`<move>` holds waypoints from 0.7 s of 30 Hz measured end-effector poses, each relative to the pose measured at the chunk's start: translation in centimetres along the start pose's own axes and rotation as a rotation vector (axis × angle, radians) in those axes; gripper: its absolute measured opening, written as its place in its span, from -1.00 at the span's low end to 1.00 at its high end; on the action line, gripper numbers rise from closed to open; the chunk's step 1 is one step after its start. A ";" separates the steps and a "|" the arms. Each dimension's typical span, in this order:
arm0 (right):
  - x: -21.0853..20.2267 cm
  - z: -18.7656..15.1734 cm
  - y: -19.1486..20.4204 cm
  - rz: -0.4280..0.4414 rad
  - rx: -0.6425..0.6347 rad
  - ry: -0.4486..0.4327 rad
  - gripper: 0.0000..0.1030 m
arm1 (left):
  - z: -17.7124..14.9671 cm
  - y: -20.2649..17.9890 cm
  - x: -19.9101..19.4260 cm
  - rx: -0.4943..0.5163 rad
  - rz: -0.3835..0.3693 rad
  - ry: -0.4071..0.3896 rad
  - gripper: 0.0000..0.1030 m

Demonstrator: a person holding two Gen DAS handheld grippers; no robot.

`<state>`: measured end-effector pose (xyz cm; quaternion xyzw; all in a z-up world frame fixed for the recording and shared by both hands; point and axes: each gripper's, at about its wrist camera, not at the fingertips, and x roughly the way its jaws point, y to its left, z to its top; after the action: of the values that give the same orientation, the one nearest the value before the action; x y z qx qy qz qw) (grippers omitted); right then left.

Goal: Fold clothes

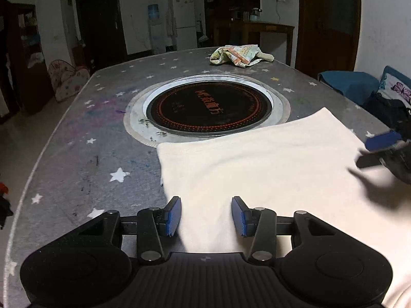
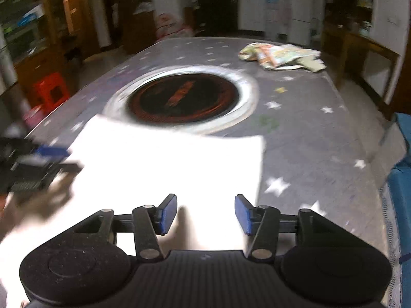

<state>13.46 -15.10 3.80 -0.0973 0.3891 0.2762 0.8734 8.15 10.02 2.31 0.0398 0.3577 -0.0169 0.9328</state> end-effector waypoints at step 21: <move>-8.8 -9.6 3.2 0.008 0.069 -0.059 0.46 | -10.3 2.5 -12.8 -0.191 0.104 -0.088 0.59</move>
<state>0.85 -19.73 3.88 -0.0571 0.3728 0.2689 0.8863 -8.07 13.43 3.44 -0.0315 0.3137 0.0641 0.9468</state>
